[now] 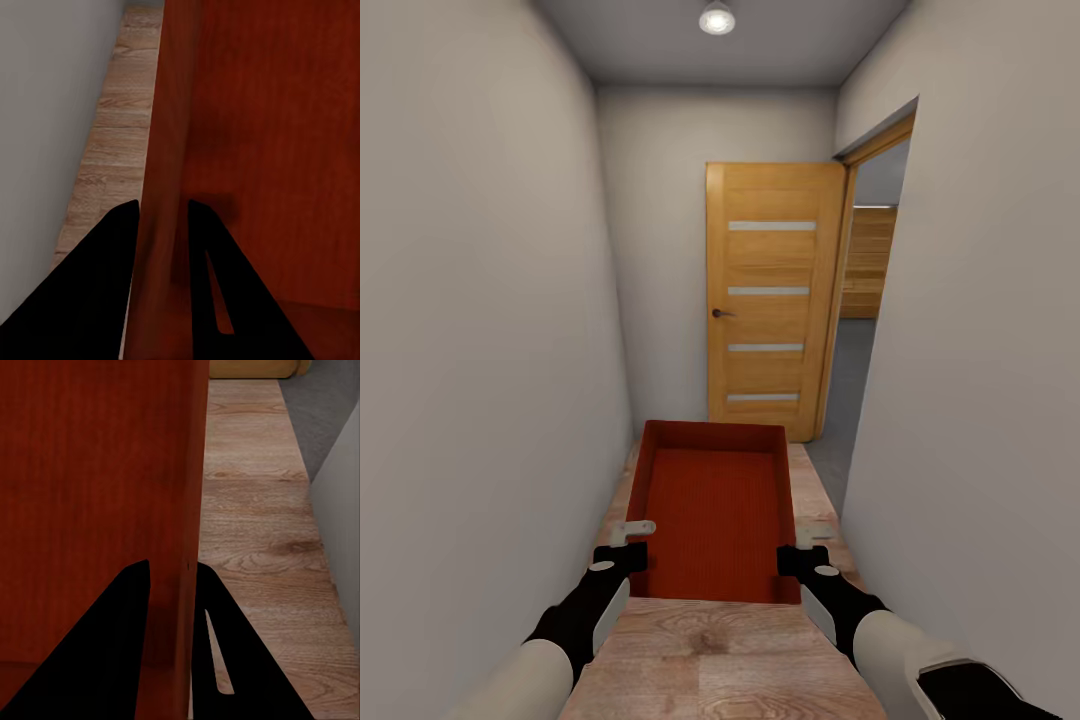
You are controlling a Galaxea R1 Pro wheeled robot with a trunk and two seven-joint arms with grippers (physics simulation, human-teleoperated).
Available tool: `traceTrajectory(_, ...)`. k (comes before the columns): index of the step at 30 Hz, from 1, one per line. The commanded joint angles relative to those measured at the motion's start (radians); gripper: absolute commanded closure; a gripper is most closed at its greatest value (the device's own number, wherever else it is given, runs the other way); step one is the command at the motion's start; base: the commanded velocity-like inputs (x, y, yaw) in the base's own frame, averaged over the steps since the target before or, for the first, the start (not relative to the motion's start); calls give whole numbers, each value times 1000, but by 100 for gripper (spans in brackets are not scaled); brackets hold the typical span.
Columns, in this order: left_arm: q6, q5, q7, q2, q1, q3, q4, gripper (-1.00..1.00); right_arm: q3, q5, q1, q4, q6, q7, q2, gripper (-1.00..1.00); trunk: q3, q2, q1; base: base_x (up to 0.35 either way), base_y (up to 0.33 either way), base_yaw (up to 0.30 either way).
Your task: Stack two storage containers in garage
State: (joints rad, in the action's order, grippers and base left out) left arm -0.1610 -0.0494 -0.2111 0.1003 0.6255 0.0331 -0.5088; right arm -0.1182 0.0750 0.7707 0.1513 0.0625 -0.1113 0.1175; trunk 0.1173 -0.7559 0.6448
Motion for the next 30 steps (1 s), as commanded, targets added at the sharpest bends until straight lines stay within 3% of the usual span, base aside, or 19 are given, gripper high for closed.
traceTrajectory(1, -8, -61, -45, 6, 0, -13, -1, 100, 40, -1, 1, 2, 62, -77, 1, 100, 2, -1, 1, 322, 0, 0)
traceTrajectory(30, -8, -61, -45, 6, 0, -13, -1, 100, 40, -3, 1, 2, 62, -77, 1, 100, 2, -1, 1, 323, 0, 0)
